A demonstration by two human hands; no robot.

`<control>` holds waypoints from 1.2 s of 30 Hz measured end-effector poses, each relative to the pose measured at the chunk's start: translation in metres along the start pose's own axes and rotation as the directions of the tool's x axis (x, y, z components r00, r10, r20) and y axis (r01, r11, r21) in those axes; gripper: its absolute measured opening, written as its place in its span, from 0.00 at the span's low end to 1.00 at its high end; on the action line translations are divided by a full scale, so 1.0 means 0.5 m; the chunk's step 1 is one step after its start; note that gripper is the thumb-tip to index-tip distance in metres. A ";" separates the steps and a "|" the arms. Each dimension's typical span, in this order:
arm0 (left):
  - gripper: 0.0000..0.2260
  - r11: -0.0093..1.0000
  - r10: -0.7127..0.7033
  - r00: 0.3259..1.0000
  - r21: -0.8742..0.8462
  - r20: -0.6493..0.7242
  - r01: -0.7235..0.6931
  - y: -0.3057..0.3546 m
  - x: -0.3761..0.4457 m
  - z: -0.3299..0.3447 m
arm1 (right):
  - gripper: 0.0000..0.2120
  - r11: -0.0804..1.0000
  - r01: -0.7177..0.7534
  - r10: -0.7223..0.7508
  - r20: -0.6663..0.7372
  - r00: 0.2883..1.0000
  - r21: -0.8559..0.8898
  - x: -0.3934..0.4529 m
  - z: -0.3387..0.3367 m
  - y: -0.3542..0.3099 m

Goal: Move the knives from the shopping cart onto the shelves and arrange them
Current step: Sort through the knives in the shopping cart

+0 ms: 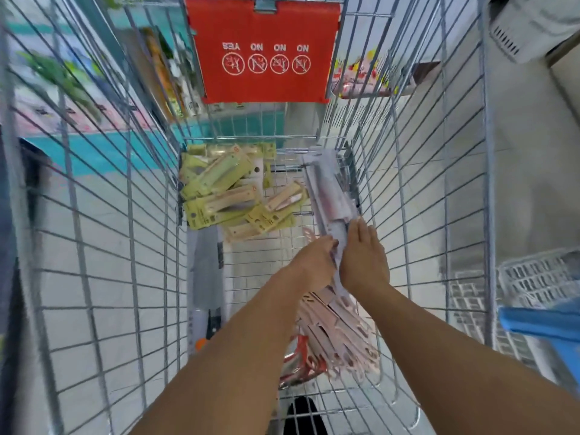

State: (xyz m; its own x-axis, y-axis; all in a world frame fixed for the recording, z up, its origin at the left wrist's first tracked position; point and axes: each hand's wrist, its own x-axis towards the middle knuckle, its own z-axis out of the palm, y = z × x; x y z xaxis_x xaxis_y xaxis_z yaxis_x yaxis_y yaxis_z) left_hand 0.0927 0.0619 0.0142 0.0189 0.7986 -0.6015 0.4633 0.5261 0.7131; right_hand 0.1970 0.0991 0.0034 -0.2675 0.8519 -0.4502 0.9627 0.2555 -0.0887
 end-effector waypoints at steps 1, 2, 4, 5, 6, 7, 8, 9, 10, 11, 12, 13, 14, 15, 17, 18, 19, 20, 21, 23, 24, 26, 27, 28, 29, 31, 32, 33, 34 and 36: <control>0.25 0.999 0.005 1.000 0.042 0.003 -0.005 -0.002 -0.006 -0.002 | 0.36 1.000 -0.004 0.004 0.004 1.000 0.006 0.001 0.002 -0.001; 0.25 0.997 0.018 1.000 0.076 -0.017 -0.017 -0.009 -0.012 -0.004 | 0.35 1.000 -0.004 0.004 -0.007 1.000 0.017 -0.002 0.000 -0.004; 0.25 0.993 0.028 0.994 0.121 -0.104 -0.015 -0.027 -0.032 -0.011 | 0.34 0.999 0.036 -0.033 -0.067 0.997 0.038 -0.009 0.001 -0.016; 0.25 0.990 0.015 0.987 0.141 -0.160 0.008 -0.042 -0.044 -0.014 | 0.33 0.996 0.071 -0.065 -0.107 0.992 0.053 -0.014 0.004 -0.025; 0.25 0.985 -0.001 0.976 0.169 -0.219 0.039 -0.058 -0.057 -0.018 | 0.31 0.990 0.112 -0.100 -0.143 0.985 0.081 -0.021 0.009 -0.037; 0.25 0.978 -0.018 0.961 0.193 -0.276 0.074 -0.078 -0.072 -0.021 | 0.28 0.982 0.152 -0.133 -0.163 0.978 0.113 -0.031 0.016 -0.053; 0.24 0.972 -0.045 0.946 0.203 -0.320 0.115 -0.099 -0.088 -0.024 | 0.27 0.971 0.191 -0.168 -0.159 0.973 0.146 -0.041 0.027 -0.071; 0.23 0.966 -0.091 0.933 0.198 -0.348 0.168 -0.119 -0.106 -0.025 | 0.26 0.958 0.229 -0.206 -0.138 0.969 0.175 -0.053 0.042 -0.088; 0.23 0.955 -0.145 0.917 0.189 -0.371 0.228 -0.140 -0.126 -0.027 | 0.26 0.944 0.263 -0.245 -0.108 0.963 0.200 -0.067 0.058 -0.107; 0.24 0.938 -0.201 0.896 0.185 -0.395 0.292 -0.161 -0.143 -0.026 | 0.25 0.932 0.288 -0.280 -0.069 0.957 0.218 -0.080 0.075 -0.126; 0.24 0.916 -0.262 0.870 0.177 -0.418 0.360 -0.183 -0.160 -0.025 | 0.25 0.925 0.296 -0.302 -0.015 0.953 0.240 -0.096 0.090 -0.144; 0.23 0.893 -0.318 0.843 0.162 -0.433 0.420 -0.204 -0.175 -0.024 | 0.25 0.919 0.288 -0.312 0.051 0.949 0.269 -0.110 0.105 -0.162; 0.21 0.871 -0.371 0.817 0.140 -0.441 0.471 -0.220 -0.191 -0.024 | 0.25 0.915 0.277 -0.321 0.111 0.941 0.293 -0.123 0.118 -0.179; 0.19 0.849 -0.420 0.792 0.116 -0.443 0.515 -0.236 -0.206 -0.022 | 0.26 0.912 0.264 -0.326 0.167 0.930 0.313 -0.135 0.130 -0.196; 0.19 0.820 -0.481 0.774 0.100 -0.412 0.563 -0.261 -0.234 -0.016 | 0.26 0.904 0.200 -0.312 0.263 0.913 0.377 -0.153 0.152 -0.225; 0.19 0.817 -0.495 0.783 0.106 -0.377 0.567 -0.270 -0.246 -0.012 | 0.26 0.896 0.159 -0.300 0.301 0.905 0.414 -0.161 0.162 -0.238; 0.19 0.820 -0.500 0.796 0.110 -0.342 0.562 -0.278 -0.257 -0.007 | 0.24 0.889 0.124 -0.289 0.330 0.899 0.441 -0.167 0.172 -0.251; 0.19 0.818 -0.505 0.811 0.137 -0.296 0.559 -0.282 -0.267 -0.002 | 0.22 0.887 0.091 -0.273 0.353 0.895 0.453 -0.172 0.180 -0.262; 0.20 0.814 -0.502 0.829 0.190 -0.247 0.550 -0.285 -0.276 0.003 | 0.21 0.883 0.059 -0.255 0.370 0.893 0.465 -0.175 0.189 -0.272; 0.25 0.792 -0.496 0.851 0.311 -0.174 0.525 -0.291 -0.288 0.012 | 0.22 0.882 -0.003 -0.218 0.414 0.884 0.472 -0.180 0.203 -0.286; 0.26 0.779 -0.496 0.853 0.351 -0.161 0.519 -0.292 -0.292 0.016 | 0.22 0.889 -0.021 -0.202 0.432 0.879 0.458 -0.181 0.209 -0.291; 0.24 0.764 -0.495 0.854 0.389 -0.161 0.515 -0.295 -0.301 0.027 | 0.20 0.904 -0.033 -0.176 0.441 0.880 0.427 -0.184 0.216 -0.296; 0.23 0.760 -0.500 0.850 0.386 -0.166 0.523 -0.295 -0.305 0.029 | 0.20 0.905 -0.036 -0.171 0.440 0.882 0.423 -0.186 0.218 -0.298; 0.22 0.755 -0.514 0.842 0.380 -0.165 0.535 -0.294 -0.310 0.031 | 0.21 0.905 -0.045 -0.164 0.443 0.881 0.424 -0.186 0.219 -0.299; 0.22 0.750 -0.528 0.835 0.374 -0.157 0.545 -0.294 -0.313 0.032 | 0.22 0.903 -0.056 -0.158 0.451 0.878 0.425 -0.186 0.220 -0.301; 0.24 0.741 -0.544 0.830 0.390 -0.127 0.546 -0.289 -0.317 0.029 | 0.21 0.900 -0.070 -0.157 0.469 0.869 0.431 -0.182 0.221 -0.302; 0.24 0.735 -0.548 0.829 0.408 -0.115 0.542 -0.287 -0.319 0.029 | 0.19 0.896 -0.082 -0.152 0.476 0.866 0.437 -0.179 0.221 -0.301; 0.24 0.728 -0.550 0.828 0.425 -0.108 0.538 -0.285 -0.321 0.027 | 0.18 0.889 -0.099 -0.145 0.481 0.865 0.447 -0.174 0.218 -0.299; 0.24 0.722 -0.555 0.825 0.433 -0.101 0.539 -0.283 -0.322 0.026 | 0.17 0.881 -0.118 -0.140 0.491 0.860 0.458 -0.171 0.216 -0.296; 0.27 0.719 -0.576 0.814 0.428 -0.076 0.548 -0.277 -0.325 0.024 | 0.13 0.863 -0.152 -0.142 0.522 0.841 0.481 -0.164 0.210 -0.294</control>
State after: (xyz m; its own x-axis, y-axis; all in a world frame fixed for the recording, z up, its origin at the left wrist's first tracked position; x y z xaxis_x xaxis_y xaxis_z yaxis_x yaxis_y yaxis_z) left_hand 0.0359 -0.1443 0.0089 -0.3190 0.3697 -0.8727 0.7222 0.6911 0.0287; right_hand 0.0818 -0.0565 -0.0400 -0.3416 0.4419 -0.8295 0.8907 -0.1294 -0.4358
